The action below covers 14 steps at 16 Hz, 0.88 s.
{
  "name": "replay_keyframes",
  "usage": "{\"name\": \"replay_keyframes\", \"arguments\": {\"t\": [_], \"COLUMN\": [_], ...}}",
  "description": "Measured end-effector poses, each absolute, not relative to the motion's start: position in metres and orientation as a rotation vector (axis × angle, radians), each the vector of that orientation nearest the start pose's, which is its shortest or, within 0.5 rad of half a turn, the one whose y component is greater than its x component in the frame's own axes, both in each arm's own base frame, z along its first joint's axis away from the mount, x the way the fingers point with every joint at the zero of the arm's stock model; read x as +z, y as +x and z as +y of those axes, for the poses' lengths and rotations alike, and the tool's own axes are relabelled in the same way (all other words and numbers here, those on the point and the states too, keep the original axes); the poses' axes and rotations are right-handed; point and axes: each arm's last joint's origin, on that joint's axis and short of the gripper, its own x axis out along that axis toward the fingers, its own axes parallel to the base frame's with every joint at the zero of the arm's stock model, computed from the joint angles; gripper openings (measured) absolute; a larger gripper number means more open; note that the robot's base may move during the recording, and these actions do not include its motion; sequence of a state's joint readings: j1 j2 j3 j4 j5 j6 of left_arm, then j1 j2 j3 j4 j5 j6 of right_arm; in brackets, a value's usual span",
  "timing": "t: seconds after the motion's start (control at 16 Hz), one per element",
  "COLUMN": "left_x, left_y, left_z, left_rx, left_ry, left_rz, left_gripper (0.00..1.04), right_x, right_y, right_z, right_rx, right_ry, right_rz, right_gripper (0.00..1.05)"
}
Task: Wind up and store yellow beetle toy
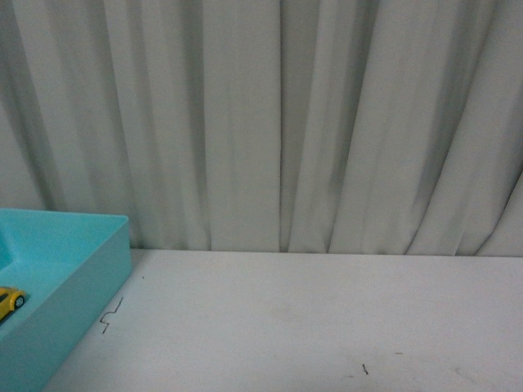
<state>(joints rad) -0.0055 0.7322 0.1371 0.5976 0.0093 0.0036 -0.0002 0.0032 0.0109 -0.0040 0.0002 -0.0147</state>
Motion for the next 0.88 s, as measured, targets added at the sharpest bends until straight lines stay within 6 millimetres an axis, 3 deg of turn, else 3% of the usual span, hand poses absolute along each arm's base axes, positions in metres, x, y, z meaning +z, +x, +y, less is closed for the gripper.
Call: {"name": "replay_keyframes", "arguments": {"t": [0.88], "left_x": [0.169], "left_y": [0.117], "left_z": [0.000], "left_rx": [0.000], "left_ry": [0.004], "left_rz": [-0.006], "left_gripper": [0.02], "right_x": [0.167], "right_y": [0.097], "right_z": [0.000], "right_rx": [0.000], "right_ry": [-0.015], "right_rz": [-0.003], "right_gripper": [0.98]}}
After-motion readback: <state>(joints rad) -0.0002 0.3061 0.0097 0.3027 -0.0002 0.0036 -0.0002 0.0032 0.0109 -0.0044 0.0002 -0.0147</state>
